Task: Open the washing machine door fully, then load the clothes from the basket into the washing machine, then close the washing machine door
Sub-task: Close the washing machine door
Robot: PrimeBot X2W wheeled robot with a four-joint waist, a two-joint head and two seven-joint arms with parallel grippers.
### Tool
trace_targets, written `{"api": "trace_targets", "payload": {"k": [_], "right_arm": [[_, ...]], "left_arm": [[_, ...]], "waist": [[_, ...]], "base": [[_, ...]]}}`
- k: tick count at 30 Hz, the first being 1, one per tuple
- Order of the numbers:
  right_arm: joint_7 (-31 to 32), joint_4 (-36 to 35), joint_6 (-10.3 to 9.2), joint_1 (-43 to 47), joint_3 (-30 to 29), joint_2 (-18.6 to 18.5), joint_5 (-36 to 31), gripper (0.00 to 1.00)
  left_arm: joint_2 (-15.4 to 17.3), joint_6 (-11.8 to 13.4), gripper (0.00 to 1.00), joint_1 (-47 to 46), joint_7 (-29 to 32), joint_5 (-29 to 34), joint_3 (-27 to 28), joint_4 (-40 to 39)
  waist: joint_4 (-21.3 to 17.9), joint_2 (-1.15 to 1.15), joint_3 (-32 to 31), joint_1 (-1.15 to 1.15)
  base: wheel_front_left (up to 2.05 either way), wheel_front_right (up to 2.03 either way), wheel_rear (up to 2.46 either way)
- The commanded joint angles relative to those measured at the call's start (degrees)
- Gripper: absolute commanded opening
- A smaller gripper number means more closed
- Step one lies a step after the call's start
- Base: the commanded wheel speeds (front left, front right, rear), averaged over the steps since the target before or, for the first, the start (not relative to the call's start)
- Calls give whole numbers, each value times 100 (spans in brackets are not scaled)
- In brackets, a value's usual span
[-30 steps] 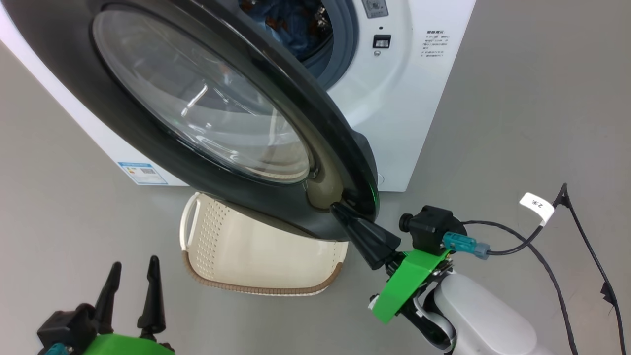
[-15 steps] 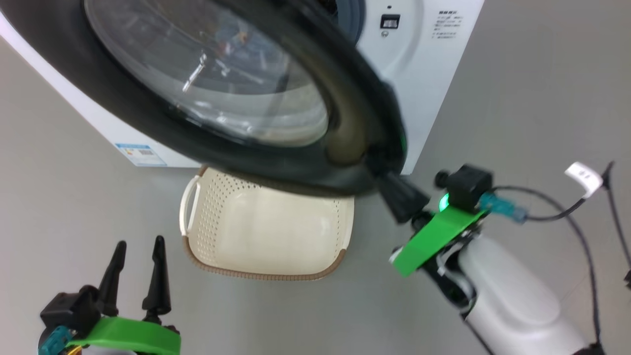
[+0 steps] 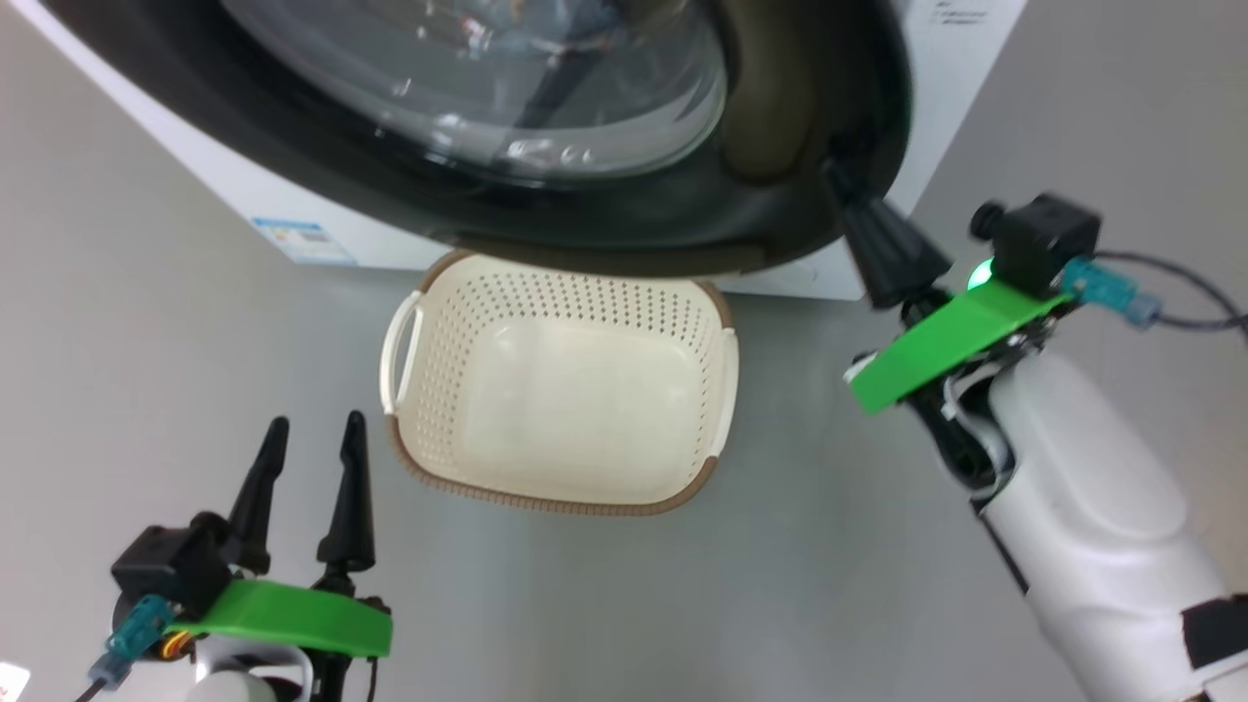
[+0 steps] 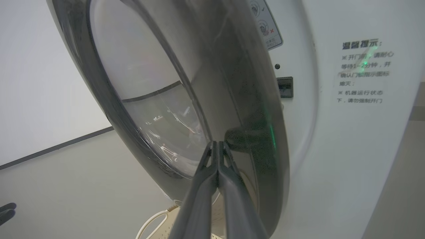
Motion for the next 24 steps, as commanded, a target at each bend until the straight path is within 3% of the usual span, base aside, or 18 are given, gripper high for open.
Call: {"api": "trace_targets", "payload": {"k": [1,19,24], "right_arm": [[-27,-65,6,-193,-55,19,-92,0],[-27,191,6,-974,-971,78,-503,0],[-27,192,6,-981,-867,162,-554,0]], "left_arm": [[69,-14,100,-179,-51,-40,128,-171],[17,-14,100,-549,-51,-111,-115,-229],[31,-14,100,-579,-51,-105,-102,-213]], "waist": [[149,0,179,0],[465,0,613,0],[429,0,610,0]], "base": [[0,0,0],[0,0,0],[0,0,0]]}}
